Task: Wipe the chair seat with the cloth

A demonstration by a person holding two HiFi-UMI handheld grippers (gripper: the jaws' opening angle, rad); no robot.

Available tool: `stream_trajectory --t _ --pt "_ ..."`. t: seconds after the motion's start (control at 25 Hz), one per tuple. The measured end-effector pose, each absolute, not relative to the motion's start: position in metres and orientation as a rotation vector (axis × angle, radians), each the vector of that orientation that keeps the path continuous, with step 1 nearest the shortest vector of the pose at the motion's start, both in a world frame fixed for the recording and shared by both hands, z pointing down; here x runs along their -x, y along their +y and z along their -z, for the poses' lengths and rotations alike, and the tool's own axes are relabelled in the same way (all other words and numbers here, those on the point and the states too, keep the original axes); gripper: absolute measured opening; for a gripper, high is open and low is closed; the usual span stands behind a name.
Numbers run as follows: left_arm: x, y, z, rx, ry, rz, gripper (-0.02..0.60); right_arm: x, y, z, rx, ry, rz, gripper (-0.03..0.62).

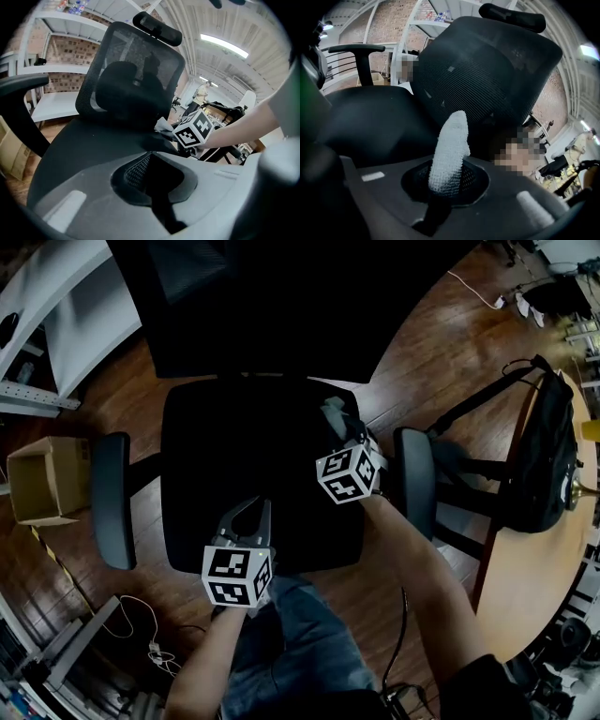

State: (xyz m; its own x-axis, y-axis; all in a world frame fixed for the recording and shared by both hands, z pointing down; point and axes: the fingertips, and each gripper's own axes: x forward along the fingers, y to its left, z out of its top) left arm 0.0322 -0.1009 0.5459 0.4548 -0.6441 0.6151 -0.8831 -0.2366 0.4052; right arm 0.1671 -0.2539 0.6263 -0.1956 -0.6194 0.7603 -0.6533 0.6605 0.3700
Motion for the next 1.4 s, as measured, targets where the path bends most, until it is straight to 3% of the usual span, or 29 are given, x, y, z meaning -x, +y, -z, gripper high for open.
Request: stream_trajectory --t 0.68,1.4 --pt "-0.053 -0.151 -0.567 -1.964 -1.208 -0.423 -0.002 -0.194 -0.308 -0.674 -0.958 -1.746 -0.089 0.012" --pt "-0.049 -0.085 -0.554 -2.006 -1.215 -0.445 -0.002 -0.179 -0.207 -0.662 -0.982 -1.815 -0.119 0.012"
